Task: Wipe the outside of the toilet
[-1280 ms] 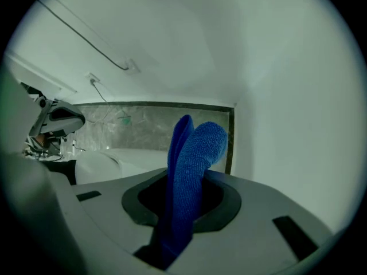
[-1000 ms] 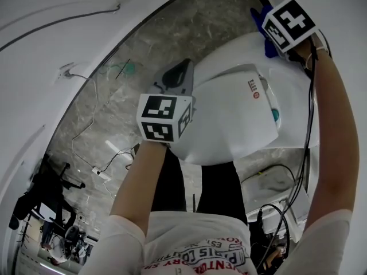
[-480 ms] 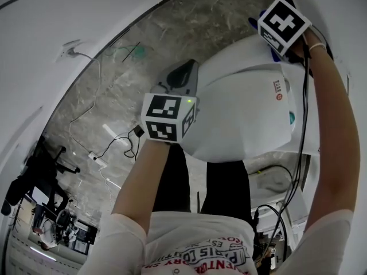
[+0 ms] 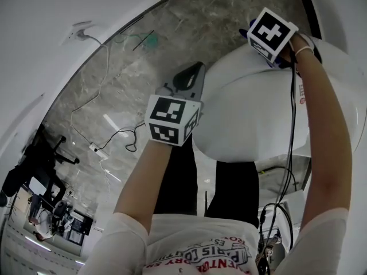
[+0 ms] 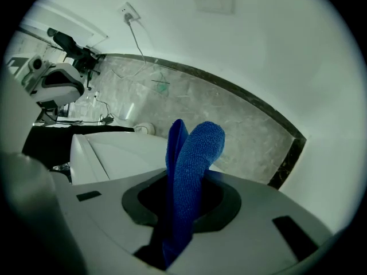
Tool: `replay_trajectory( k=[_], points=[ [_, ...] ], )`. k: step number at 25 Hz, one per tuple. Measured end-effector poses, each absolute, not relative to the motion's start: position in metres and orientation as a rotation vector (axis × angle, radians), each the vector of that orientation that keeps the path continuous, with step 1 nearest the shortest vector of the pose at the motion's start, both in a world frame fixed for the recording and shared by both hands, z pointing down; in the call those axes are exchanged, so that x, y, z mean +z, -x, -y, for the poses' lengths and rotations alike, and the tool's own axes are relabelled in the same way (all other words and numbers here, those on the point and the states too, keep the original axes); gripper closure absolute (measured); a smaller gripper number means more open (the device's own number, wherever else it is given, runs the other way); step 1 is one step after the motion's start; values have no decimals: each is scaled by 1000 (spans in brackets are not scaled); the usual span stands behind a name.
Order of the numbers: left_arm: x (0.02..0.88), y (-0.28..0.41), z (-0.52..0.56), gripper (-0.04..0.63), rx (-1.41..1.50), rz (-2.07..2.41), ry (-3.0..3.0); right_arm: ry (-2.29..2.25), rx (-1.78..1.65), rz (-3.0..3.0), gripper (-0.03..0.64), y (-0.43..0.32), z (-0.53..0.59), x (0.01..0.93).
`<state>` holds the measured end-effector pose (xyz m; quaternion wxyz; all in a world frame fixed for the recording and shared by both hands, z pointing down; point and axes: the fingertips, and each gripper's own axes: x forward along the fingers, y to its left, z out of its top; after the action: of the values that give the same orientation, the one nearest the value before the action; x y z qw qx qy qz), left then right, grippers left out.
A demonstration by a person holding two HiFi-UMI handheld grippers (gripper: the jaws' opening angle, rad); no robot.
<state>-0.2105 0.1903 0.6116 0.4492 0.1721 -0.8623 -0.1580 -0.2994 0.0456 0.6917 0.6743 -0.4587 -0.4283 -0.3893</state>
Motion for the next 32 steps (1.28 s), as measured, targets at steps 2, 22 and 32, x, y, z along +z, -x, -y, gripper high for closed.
replay_trajectory(
  k=[2,22,32],
  points=[
    [617,197,-201,589,-383,2116,-424,1050,-867,953,540,286,-59,697],
    [635,129,-271,589,-382,2111,-408,1256,-887,801,540,197,-133,720],
    [635,49,-302,589,-461,2144,-251,1361,-979,666,540,134,-172,719]
  ],
)
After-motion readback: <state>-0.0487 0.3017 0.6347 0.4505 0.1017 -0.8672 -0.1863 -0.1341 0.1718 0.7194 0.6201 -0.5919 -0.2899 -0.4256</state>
